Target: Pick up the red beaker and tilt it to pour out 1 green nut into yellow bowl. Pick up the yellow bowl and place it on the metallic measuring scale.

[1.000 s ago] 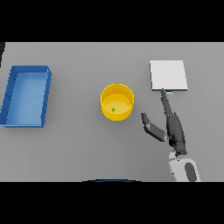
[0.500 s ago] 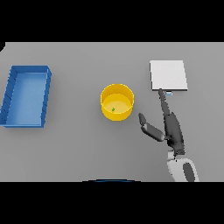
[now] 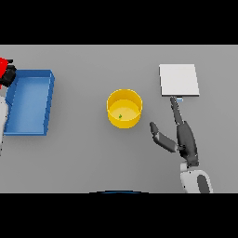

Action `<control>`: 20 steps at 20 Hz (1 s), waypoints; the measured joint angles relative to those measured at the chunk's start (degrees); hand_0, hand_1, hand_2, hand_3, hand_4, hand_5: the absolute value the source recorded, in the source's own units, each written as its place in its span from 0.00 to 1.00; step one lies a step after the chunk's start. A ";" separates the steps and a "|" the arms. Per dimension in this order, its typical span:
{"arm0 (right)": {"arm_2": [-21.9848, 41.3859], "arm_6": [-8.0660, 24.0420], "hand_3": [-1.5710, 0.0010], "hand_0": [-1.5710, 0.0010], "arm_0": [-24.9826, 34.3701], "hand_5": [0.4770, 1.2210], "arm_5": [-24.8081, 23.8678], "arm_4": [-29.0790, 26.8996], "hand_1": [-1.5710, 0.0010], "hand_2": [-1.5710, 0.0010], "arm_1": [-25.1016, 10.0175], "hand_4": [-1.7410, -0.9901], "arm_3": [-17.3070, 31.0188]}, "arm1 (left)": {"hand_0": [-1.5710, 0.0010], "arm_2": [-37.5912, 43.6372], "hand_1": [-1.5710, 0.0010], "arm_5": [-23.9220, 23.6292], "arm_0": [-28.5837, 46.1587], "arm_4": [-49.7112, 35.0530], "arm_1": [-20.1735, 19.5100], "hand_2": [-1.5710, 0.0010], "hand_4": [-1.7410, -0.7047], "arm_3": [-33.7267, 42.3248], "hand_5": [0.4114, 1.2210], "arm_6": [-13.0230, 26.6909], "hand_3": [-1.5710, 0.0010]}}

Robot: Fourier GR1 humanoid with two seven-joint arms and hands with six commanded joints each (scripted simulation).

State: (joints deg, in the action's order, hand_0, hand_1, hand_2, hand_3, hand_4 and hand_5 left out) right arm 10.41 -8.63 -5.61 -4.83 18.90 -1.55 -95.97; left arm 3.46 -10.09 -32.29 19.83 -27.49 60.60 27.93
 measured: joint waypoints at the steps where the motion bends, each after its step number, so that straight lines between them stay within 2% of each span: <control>1: -0.17 0.56 1.00 1.00 0.65 0.23 0.13 -0.30 1.00 1.00 0.07 0.97 0.30 | 0.00 -0.14 0.00 -0.34 1.47 -0.30 0.78 0.00 0.00 1.18 0.91 0.33 0.02; 3: 0.15 -1.01 1.00 1.00 -0.21 0.23 0.21 -0.15 1.00 1.00 0.13 0.97 0.54 | 0.00 0.29 0.00 -0.12 2.53 -0.90 0.92 0.00 0.00 3.28 0.84 2.92 0.01; 5: -0.41 -0.70 1.00 1.00 0.54 0.22 -0.63 0.10 1.00 1.00 0.10 0.96 1.24 | 0.00 -0.56 0.00 -0.21 4.22 -0.08 0.95 0.00 0.03 5.61 0.72 2.91 0.01; 6: 0.05 -0.65 1.00 1.00 0.33 0.21 -0.55 0.20 1.00 1.00 0.51 0.96 0.74 | 0.00 -0.94 0.00 -0.14 5.29 0.73 0.56 0.00 0.09 5.90 0.65 2.79 0.01; 8: -0.29 -0.72 1.00 1.00 -0.17 0.21 -0.34 0.14 1.00 1.00 -0.32 0.96 0.03 | 0.00 -1.75 0.00 0.29 6.94 1.59 0.36 0.01 0.33 7.06 0.54 2.59 0.02; 9: 0.08 -1.68 1.00 1.00 -1.02 0.21 -0.38 0.42 1.00 1.00 -0.20 0.97 -0.10 | 0.00 -1.94 0.02 1.04 8.09 1.42 0.06 0.04 0.45 8.50 0.49 2.82 0.06; 11: -0.27 -1.24 1.00 1.00 -0.23 0.21 -0.12 -0.38 1.00 1.00 -0.10 0.98 -0.14 | 0.11 -2.08 0.23 2.04 8.52 1.05 -0.21 0.23 0.65 9.66 0.42 3.50 0.28; 13: -0.26 -0.56 1.00 1.00 0.15 0.21 -0.25 -0.53 1.00 1.00 0.29 0.98 -0.21 | 0.39 -2.30 0.49 3.35 9.44 0.50 -0.55 0.48 0.76 10.51 0.35 3.17 0.51; 15: -0.03 -0.98 1.00 1.00 -0.24 0.21 -0.05 -0.34 1.00 1.00 0.18 0.98 -0.10 | 0.61 -3.00 0.68 4.56 9.27 0.69 -0.62 0.67 0.82 9.69 0.31 3.67 0.69; 17: -0.07 -1.17 1.00 1.00 -0.10 0.22 -0.38 -0.03 1.00 1.00 0.19 0.97 0.35 | 0.75 -4.51 0.79 6.03 9.24 1.68 -0.91 0.79 0.87 8.49 0.30 2.53 0.80; 20: 0.47 -1.06 1.00 1.00 -0.18 0.22 -0.52 0.63 1.00 1.00 0.48 0.97 0.29 | 0.87 -4.83 0.89 6.72 8.65 1.88 -1.26 0.89 0.91 7.05 0.30 0.93 0.90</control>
State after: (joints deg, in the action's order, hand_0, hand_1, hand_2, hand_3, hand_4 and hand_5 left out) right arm 10.88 -9.68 -5.79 -5.35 19.52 -1.07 -95.67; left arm -1.37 -3.37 -23.64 21.71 -28.75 67.65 28.86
